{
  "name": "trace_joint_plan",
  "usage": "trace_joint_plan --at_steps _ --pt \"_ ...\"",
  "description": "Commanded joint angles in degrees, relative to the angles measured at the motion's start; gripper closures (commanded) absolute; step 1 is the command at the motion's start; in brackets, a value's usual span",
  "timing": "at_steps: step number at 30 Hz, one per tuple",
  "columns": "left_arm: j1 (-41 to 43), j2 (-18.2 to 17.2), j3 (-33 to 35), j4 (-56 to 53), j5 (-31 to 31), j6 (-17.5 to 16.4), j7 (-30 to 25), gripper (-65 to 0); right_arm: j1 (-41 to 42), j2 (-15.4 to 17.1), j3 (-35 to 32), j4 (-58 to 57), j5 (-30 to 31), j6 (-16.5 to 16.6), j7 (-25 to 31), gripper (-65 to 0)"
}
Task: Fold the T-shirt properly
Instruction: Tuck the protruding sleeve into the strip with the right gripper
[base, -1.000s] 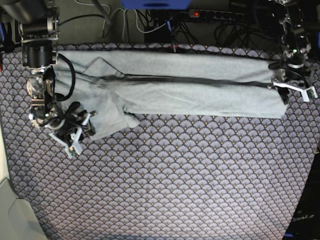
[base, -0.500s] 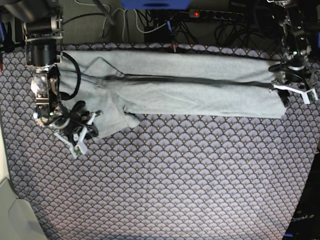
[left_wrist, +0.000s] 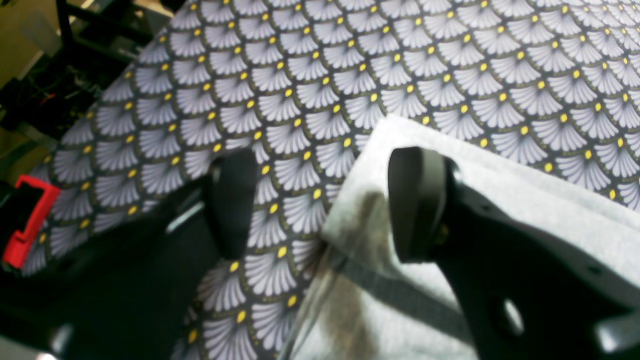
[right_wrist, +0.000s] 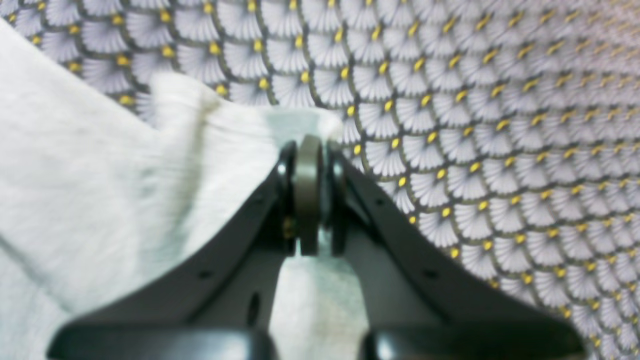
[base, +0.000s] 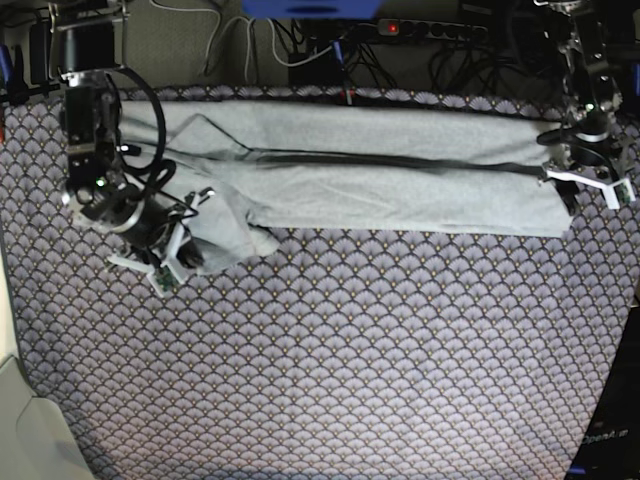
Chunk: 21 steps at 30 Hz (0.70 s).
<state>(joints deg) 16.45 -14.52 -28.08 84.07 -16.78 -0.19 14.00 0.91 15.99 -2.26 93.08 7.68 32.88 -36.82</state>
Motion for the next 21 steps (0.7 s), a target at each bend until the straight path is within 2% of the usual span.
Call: trace_joint_plan --at_steps 1,8,16,21 --pt "-0.3 -0.9 -0.4 0.9 0.0 0.1 -1.5 -40.5 -1.0 0.5 1.1 3.6 0.7 0.3 -0.1 0.0" --pt "-0.3 -0.9 -0.3 0.9 0.0 0.0 -1.5 -40.5 -10.6 0.3 8.1 16.9 0.7 0.3 -1.1 0.0" --pt "-0.3 -0.9 -0.3 0.9 0.0 0.0 -1.5 -40.5 -19.1 0.1 12.9 18.5 0.9 0.4 -0.5 0.0" --pt "-0.4 -0.9 -0.6 -2.1 0.0 0.0 -1.6 -40.5 -23.4 -0.4 13.6 21.0 0.9 0.4 -0.4 0.0"
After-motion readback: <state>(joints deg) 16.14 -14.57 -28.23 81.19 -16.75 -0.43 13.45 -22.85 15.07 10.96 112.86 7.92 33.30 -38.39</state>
